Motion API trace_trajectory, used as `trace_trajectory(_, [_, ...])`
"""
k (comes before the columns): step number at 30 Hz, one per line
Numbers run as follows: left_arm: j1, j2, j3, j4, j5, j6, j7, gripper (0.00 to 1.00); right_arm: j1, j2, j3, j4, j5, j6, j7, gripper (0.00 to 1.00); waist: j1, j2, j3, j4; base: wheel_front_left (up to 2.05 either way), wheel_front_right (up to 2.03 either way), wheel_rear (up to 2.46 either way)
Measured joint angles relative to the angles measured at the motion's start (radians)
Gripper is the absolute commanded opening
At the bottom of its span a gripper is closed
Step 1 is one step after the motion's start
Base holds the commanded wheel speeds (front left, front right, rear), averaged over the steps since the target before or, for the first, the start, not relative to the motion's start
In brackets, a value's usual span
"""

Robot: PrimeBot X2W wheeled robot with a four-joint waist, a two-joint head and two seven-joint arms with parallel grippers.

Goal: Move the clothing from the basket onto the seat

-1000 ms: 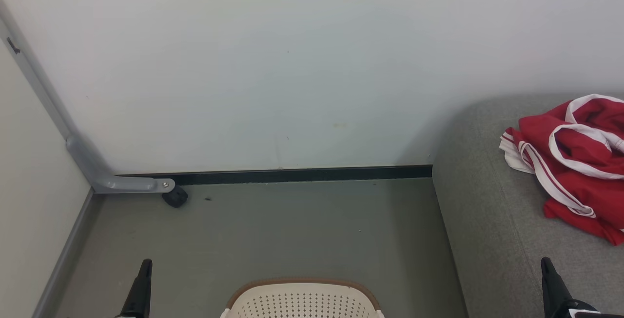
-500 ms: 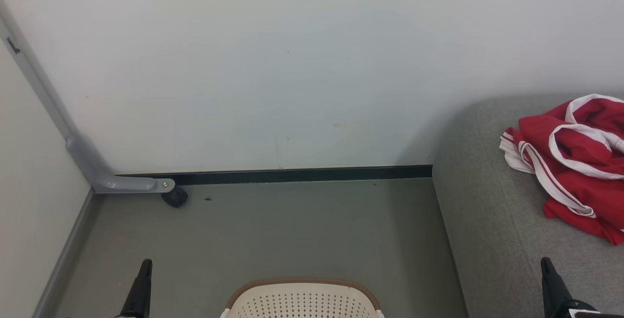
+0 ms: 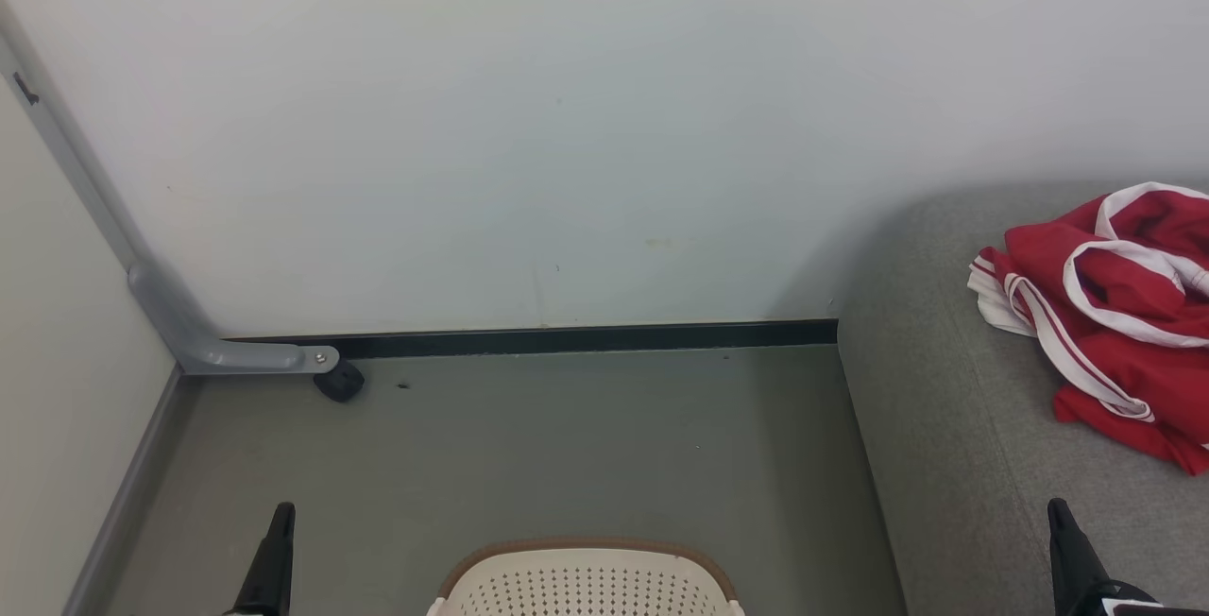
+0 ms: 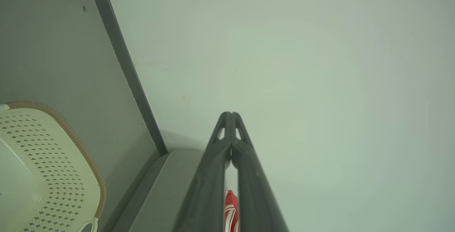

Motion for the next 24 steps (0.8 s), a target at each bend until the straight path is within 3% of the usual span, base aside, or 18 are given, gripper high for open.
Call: trace_trajectory(24, [0.000, 0.000, 0.000, 0.001, 0.000, 0.000, 0.000, 0.00, 0.000, 0.000, 0.000, 0.000, 0.000, 0.000, 0.000, 0.00, 0.0000, 0.0001, 0.000, 0.000, 0.00, 0.00, 0.00])
